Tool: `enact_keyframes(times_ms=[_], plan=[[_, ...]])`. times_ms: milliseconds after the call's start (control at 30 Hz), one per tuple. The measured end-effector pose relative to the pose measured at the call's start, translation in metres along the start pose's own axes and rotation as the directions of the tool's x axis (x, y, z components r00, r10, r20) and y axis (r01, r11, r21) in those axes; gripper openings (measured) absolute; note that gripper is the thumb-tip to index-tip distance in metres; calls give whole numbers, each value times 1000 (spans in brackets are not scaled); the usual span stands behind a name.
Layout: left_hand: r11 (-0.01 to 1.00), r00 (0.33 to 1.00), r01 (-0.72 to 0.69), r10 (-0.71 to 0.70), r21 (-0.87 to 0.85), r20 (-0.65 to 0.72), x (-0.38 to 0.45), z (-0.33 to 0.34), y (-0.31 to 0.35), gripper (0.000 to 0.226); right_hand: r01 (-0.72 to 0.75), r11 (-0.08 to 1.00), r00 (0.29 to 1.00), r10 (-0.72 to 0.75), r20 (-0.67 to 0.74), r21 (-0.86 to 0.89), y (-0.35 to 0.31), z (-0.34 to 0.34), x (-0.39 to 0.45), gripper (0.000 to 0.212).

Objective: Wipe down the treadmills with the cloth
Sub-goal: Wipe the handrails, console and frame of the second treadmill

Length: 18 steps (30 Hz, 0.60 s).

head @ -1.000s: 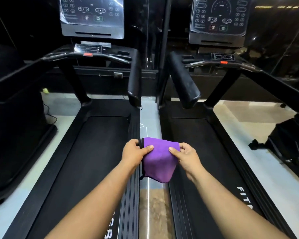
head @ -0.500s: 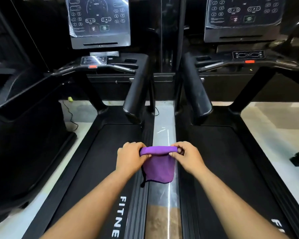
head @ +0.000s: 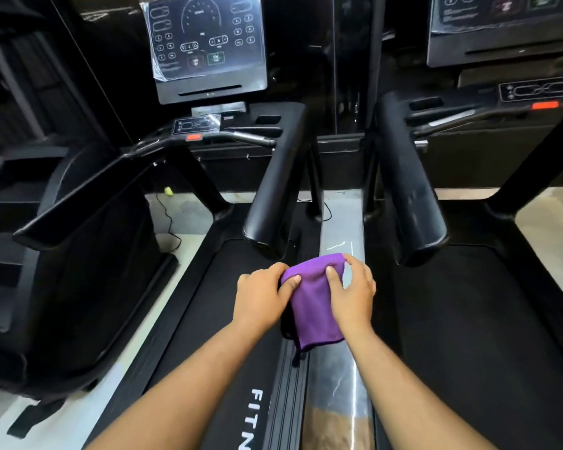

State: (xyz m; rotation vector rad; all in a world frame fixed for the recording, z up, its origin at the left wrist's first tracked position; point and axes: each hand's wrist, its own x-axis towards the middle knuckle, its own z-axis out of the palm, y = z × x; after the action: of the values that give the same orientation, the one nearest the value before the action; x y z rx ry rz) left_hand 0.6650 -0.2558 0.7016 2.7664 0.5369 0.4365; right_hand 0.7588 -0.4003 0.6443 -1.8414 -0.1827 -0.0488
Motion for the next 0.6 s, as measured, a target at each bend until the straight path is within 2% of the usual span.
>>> enact_keyframes(times_ms=[67, 133, 200, 233, 300, 367, 433, 500, 567, 600], plan=[[1000, 1000, -6, 6, -29, 3, 10, -4, -1, 31, -82, 996, 997, 82, 3, 33, -4, 16, -10, 57], [997, 1000, -25, 26, -70, 9, 19, -7, -5, 30, -226, 969, 973, 221, 60, 102, -6, 38, -22, 74], [990, 1000, -25, 27, -140, 9, 27, -10, -2, 31, -412, 866, 910, 373, 183, 284, -13, 52, -27, 91], [986, 1000, -31, 30, -162, -4, 32, -12, -2, 32, -479, 776, 877, 409, 250, 410, -17, 61, -24, 97], [982, 999, -34, 33, -188, -8, 44, -14, -8, 31, -520, 598, 854, 381, 354, 610, -27, 77, -13, 93], [955, 999, 19, -9, -296, 35, 52, -13, -13, 26, -494, 545, 869, 332, 367, 677, -34, 90, -2, 78], [936, 999, 29, -15, -350, 44, 56, -15, -16, 27, -436, 584, 900, 292, 323, 685, -41, 103, 9, 83], [954, 999, -4, -8, -299, -40, 65, -22, -24, 32, -345, 721, 938, 251, 238, 601, -53, 116, 20, 98], [959, 983, 30, -79, -283, -164, 86, -28, -43, 34, -250, 885, 962, 183, 201, 392, -67, 134, 42, 115], [938, 967, 80, -155, -337, -200, 98, -29, -56, 37, -189, 947, 962, 125, 244, 260, -75, 146, 52, 118]])
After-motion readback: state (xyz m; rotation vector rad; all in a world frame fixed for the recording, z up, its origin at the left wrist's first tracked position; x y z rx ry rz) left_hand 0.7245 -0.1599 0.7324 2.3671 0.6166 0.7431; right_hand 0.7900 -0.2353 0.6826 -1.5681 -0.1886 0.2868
